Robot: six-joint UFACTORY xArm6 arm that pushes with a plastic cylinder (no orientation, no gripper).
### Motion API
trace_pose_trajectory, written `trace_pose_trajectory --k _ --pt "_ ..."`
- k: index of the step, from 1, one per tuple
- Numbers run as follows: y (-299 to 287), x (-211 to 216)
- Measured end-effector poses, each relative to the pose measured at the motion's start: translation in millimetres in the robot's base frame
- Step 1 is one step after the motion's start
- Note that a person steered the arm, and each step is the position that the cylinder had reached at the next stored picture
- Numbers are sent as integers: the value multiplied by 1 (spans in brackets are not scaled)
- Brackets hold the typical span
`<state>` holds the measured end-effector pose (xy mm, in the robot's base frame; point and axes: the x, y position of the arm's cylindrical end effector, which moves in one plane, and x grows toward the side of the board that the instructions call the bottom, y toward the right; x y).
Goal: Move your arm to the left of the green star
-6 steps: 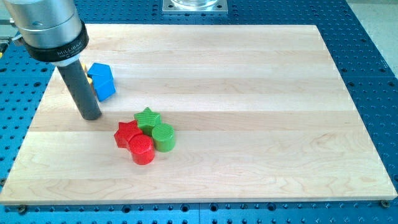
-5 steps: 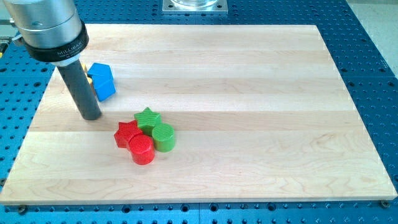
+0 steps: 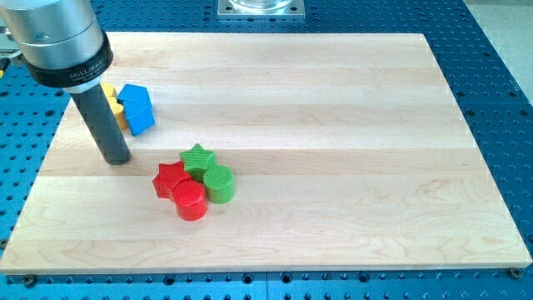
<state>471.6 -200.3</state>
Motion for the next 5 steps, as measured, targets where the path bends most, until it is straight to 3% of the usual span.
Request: trace_pose_trajectory --k 5 --pt "7 5"
